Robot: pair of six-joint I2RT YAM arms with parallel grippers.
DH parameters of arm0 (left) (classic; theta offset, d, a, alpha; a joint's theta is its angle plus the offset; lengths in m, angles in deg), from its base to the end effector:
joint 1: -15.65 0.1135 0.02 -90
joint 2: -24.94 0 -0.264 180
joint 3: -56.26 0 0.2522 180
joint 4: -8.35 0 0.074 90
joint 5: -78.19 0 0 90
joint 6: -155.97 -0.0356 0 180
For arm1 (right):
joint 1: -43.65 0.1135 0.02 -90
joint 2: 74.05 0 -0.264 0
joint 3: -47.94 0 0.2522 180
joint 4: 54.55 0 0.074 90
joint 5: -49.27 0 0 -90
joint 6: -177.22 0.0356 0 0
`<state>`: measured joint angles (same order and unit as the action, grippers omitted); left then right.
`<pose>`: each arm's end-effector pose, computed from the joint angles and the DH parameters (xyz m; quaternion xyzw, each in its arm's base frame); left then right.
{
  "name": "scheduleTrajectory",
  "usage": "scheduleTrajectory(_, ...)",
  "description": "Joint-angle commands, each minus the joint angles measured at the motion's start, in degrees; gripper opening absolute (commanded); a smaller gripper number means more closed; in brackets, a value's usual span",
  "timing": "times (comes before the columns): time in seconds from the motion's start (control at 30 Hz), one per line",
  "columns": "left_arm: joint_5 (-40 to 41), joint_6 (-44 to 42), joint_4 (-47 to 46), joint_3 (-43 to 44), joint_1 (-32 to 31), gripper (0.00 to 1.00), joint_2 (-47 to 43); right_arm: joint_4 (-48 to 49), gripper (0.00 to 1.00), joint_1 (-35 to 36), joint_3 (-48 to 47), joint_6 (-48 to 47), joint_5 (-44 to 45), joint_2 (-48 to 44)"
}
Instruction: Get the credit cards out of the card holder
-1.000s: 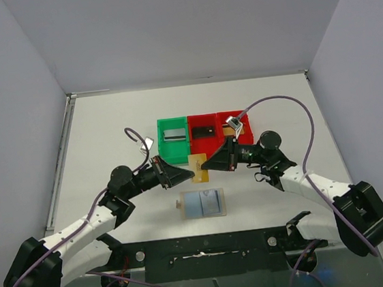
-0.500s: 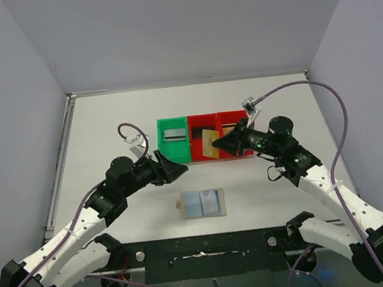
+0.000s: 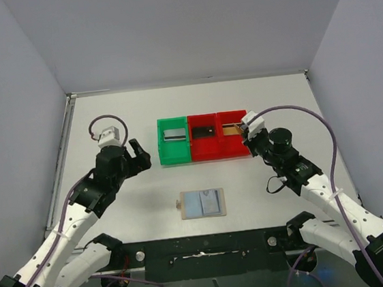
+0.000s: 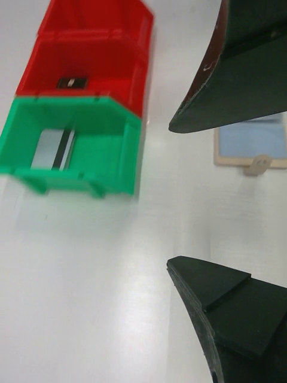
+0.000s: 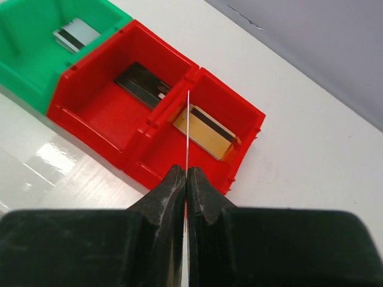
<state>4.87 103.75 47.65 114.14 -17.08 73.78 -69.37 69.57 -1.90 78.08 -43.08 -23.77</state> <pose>0.1643 -0.0934 0.2974 -0.1100 0.8540 -0.1817 0.4750 0.1875 0.0928 0.2858 -0.2512 0.7539 0.1047 0.5980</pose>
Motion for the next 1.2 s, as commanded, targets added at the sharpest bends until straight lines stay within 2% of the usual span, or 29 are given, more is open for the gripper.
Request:
scheduleTrajectory(0.0, -0.1, -6.5, 2.8, 2.3, 10.8, 0.84, 0.3, 4.4, 0.0, 0.0, -2.4, -12.4, 4.0, 2.2)
scheduleTrajectory(0.1, -6.3, -9.0, 1.1, 1.0, 18.9, 0.85, 0.3, 4.9, 0.0, -0.6, -3.6, -14.5, 1.2, 5.6)
scheduleTrajectory(0.2, -8.1, -10.8, -0.7, -1.2, 22.6, 0.85, -0.1, 3.2, 0.0, -1.2, -5.9, -15.7, -2.9, 9.3)
scheduleTrajectory(0.3, -8.1, -11.4, -2.6, -4.9, 22.4, 0.85, -1.6, 3.1, 0.0, -1.6, -7.2, -16.7, -4.5, 12.2)
scheduleTrajectory(0.5, -7.3, -13.9, -4.2, -4.9, 22.5, 0.85, -1.8, 1.1, 0.0, -5.1, -9.7, -22.4, -7.4, 18.4)
scheduleTrajectory(0.63, -10.4, -14.0, -5.3, -5.4, 22.4, 0.85, -1.0, -0.8, 0.0, -6.1, -12.9, -26.0, -8.1, 23.6)
scheduleTrajectory(1.17, -10.9, -14.8, -5.8, -5.5, 22.4, 0.85, -2.6, 8.0, 0.0, -6.4, -22.8, -34.0, 0.8, 43.7)
